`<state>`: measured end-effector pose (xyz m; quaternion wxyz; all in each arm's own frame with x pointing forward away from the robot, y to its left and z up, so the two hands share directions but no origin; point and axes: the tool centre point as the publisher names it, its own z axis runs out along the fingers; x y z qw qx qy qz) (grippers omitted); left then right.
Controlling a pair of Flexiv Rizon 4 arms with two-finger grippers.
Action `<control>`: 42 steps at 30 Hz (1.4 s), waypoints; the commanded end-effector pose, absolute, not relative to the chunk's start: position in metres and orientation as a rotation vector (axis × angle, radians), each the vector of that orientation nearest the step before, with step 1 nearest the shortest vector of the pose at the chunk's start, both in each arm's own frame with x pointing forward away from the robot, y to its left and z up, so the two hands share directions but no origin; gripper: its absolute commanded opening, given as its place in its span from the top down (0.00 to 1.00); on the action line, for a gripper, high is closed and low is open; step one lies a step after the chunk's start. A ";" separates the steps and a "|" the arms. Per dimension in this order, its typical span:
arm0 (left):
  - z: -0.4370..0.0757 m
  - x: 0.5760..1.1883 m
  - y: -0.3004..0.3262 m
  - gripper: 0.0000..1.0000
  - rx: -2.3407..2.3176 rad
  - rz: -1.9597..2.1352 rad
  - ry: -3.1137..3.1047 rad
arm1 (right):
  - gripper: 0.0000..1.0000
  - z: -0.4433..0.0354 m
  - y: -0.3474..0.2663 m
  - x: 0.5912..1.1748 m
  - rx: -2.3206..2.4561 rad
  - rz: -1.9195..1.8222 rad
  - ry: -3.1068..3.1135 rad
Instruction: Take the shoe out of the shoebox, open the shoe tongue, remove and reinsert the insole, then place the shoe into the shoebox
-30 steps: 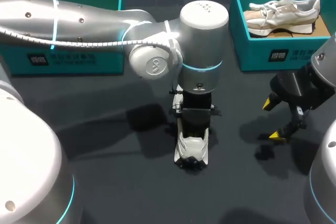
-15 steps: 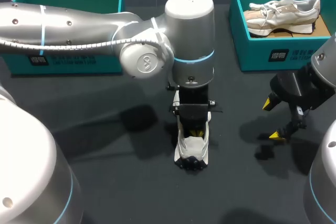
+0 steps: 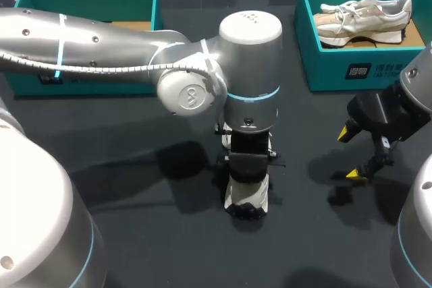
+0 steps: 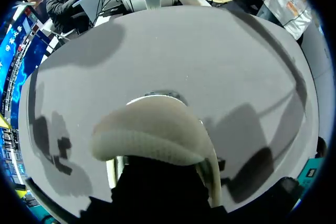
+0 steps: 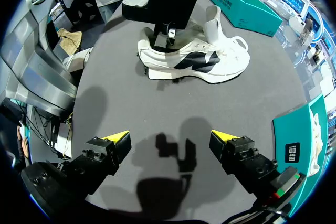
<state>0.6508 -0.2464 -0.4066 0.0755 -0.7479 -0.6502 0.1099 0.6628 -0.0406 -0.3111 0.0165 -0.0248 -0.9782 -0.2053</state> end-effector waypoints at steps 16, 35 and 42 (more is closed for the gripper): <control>-0.419 0.743 -0.226 1.00 -2.234 0.104 -2.174 | 0.00 -0.311 -0.040 0.661 -0.079 -0.634 -3.045; -0.376 0.650 -0.256 1.00 -2.322 0.345 -1.917 | 0.00 -0.311 -0.040 0.661 -0.079 -0.634 -3.045; -0.415 0.643 -0.247 1.00 -2.272 0.329 -1.919 | 0.00 -0.311 -0.040 0.661 -0.079 -0.634 -3.045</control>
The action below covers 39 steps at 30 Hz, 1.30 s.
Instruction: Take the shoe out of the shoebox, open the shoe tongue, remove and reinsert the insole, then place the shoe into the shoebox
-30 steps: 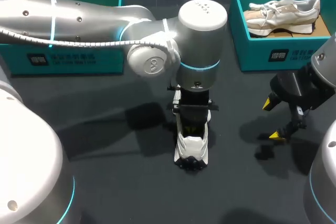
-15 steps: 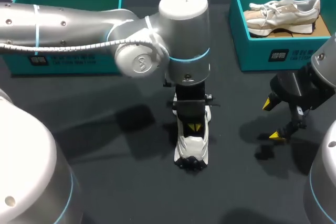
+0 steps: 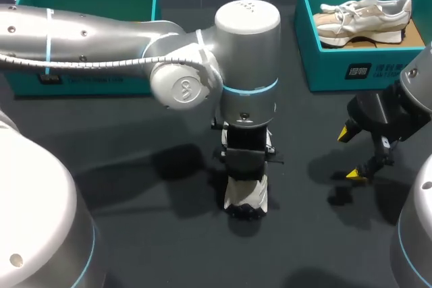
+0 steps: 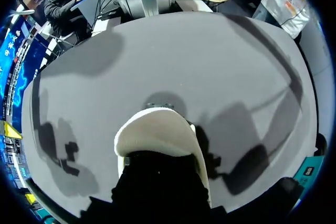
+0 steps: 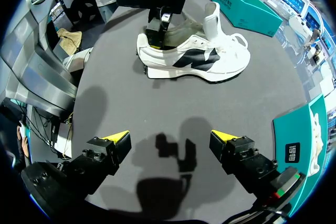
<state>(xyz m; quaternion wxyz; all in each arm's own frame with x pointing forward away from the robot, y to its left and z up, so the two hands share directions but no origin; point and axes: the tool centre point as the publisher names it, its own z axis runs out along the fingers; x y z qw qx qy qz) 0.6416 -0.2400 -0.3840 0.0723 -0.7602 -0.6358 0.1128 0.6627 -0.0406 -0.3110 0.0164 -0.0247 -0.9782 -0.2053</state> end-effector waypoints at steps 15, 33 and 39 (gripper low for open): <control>-0.449 0.727 -0.227 1.00 -2.244 0.079 -2.120 | 0.00 -0.311 -0.040 0.661 -0.079 -0.634 -3.045; -0.402 0.740 -0.237 1.00 -2.406 -0.084 -2.223 | 0.00 -0.311 -0.040 0.661 -0.079 -0.634 -3.045; -0.375 0.718 -0.245 1.00 -2.393 0.031 -2.195 | 0.00 -0.311 -0.040 0.661 -0.079 -0.634 -3.045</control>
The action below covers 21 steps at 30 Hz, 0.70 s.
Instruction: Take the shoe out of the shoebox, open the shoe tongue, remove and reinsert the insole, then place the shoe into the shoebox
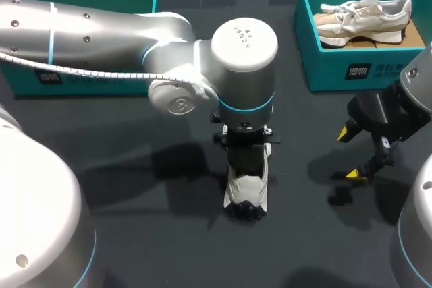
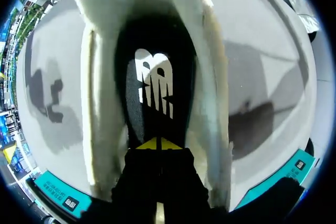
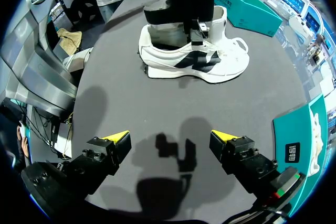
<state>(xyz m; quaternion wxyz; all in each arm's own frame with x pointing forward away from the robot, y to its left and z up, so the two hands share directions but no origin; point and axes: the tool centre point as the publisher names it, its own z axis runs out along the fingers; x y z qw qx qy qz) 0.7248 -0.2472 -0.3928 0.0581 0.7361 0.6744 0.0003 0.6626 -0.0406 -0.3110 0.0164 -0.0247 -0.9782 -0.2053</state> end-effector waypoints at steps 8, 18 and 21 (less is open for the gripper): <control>-0.367 0.687 -0.255 1.00 2.384 -0.206 2.160 | 0.00 -0.311 -0.040 0.661 -0.079 -0.634 -3.045; -0.346 0.651 -0.240 1.00 2.502 -0.329 2.180 | 0.00 -0.311 -0.040 0.661 -0.079 -0.634 -3.045; -0.343 0.646 -0.234 1.00 2.529 -0.333 2.179 | 0.00 -0.311 -0.040 0.661 -0.079 -0.634 -3.045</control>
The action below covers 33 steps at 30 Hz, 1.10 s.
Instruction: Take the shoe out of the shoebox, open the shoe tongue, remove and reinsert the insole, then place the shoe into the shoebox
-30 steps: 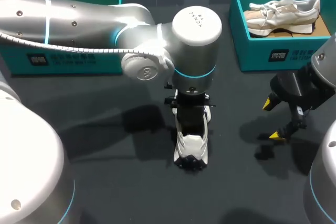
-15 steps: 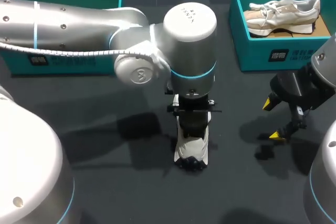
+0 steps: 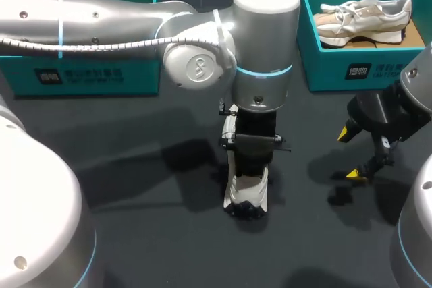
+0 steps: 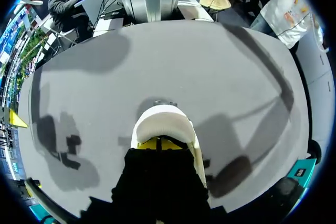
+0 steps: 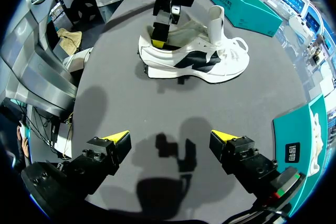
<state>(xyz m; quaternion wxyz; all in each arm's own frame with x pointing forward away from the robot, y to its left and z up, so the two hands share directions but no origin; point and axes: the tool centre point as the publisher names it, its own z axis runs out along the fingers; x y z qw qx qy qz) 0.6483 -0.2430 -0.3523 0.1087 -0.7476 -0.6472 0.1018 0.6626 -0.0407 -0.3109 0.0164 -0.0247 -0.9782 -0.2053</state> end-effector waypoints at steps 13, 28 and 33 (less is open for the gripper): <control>-0.402 0.624 -0.242 1.00 -2.178 0.388 -1.841 | 0.00 -0.311 -0.040 0.661 -0.079 -0.634 -3.045; -0.443 0.653 -0.247 1.00 -2.303 0.287 -1.810 | 0.00 -0.311 -0.040 0.661 -0.079 -0.634 -3.045; -0.452 0.677 -0.256 1.00 -2.394 0.122 -1.893 | 0.00 -0.311 -0.040 0.661 -0.079 -0.634 -3.045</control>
